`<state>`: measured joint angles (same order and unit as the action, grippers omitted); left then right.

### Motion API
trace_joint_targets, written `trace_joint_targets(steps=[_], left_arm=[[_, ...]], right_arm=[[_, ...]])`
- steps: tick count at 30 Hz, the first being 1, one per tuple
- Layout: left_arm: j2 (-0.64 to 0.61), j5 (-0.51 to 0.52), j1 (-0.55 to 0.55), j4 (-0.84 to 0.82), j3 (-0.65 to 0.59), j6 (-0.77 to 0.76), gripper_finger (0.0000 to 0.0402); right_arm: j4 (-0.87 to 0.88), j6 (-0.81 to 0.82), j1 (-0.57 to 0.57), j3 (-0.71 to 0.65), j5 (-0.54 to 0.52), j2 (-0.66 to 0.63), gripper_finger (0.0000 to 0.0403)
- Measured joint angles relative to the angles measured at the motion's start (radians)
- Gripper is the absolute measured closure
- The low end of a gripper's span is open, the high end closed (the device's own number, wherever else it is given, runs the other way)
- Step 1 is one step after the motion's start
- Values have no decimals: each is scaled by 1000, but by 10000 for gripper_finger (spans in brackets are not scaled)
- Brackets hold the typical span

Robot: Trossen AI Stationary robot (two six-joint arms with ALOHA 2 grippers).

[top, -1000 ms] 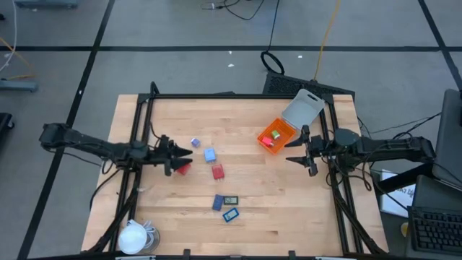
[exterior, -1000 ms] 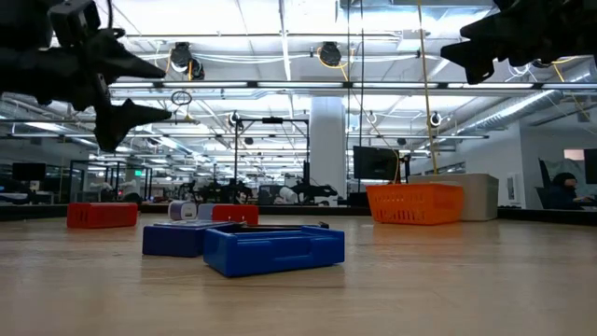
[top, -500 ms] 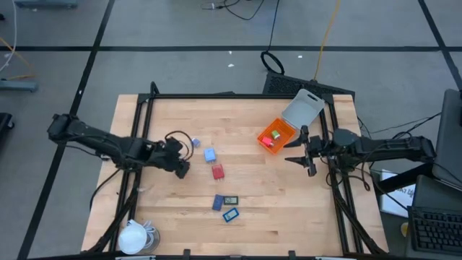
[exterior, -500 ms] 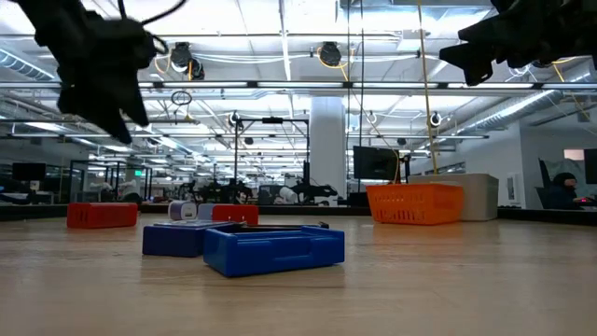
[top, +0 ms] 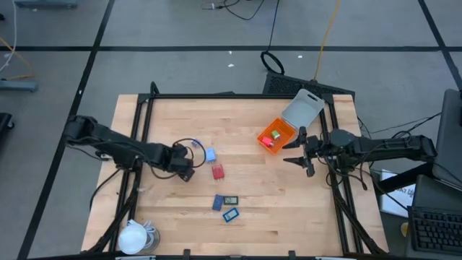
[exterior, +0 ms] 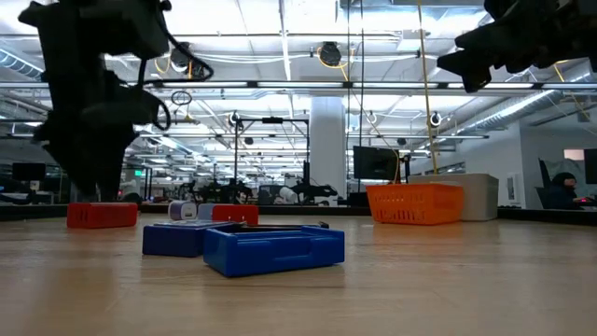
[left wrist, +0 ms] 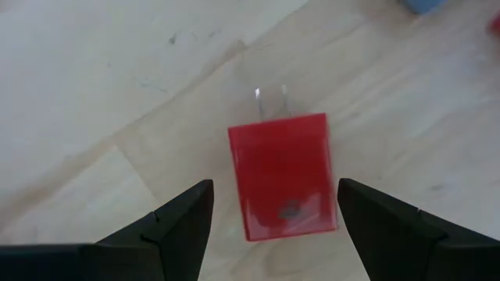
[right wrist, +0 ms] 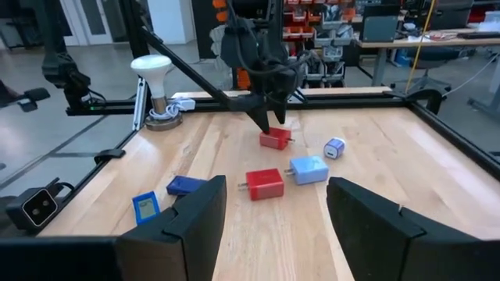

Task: Pick & Place Office items
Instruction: Put the left red charger adapter into the orange bin

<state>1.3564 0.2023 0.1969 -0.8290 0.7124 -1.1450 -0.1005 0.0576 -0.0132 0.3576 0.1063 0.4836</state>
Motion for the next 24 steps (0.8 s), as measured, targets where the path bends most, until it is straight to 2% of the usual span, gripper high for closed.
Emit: trace_joint_targets(steps=[9, 13, 24], left_arm=[[79, -4, -2, 35, 0, -25, 128], [99, -39, -2, 45, 0, -43, 128], [155, -43, -2, 95, 1, -11, 128]], right_arm=[[0, 9, 0, 0, 0, 30, 193], [0, 9, 0, 0, 0, 43, 193], [-1, 10, 41, 0, 0, 46, 193]])
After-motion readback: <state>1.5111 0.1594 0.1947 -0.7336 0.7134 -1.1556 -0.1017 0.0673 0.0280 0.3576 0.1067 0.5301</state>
